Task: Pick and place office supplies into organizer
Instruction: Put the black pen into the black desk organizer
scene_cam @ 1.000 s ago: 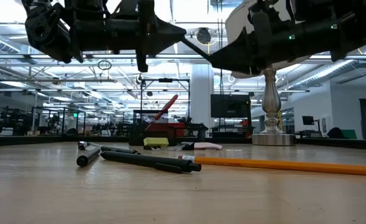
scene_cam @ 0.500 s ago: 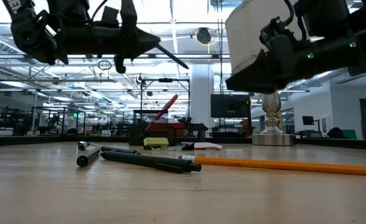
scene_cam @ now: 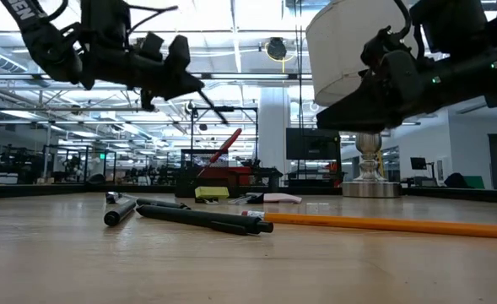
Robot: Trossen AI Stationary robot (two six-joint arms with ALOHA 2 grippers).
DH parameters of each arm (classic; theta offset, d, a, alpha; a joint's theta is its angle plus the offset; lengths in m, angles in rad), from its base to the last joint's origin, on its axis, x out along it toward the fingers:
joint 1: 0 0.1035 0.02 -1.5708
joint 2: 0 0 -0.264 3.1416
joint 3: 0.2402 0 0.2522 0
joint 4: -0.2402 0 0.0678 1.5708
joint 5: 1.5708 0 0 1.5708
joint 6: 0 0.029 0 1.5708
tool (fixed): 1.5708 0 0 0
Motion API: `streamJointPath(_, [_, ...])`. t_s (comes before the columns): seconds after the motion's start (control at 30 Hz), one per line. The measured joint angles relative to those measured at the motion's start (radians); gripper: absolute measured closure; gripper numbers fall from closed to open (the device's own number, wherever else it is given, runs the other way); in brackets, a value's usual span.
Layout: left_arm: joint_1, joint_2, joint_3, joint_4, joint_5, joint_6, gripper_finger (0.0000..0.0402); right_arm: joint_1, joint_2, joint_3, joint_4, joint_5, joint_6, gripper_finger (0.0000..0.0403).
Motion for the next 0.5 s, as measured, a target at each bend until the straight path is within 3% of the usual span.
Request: streamJointPath(0.5, [0.092, -0.022, 0.338, -0.689, -0.018, 0.050, 0.0364, 0.007, 0.000, 0.000, 0.002, -0.002, -0.013, 0.0227])
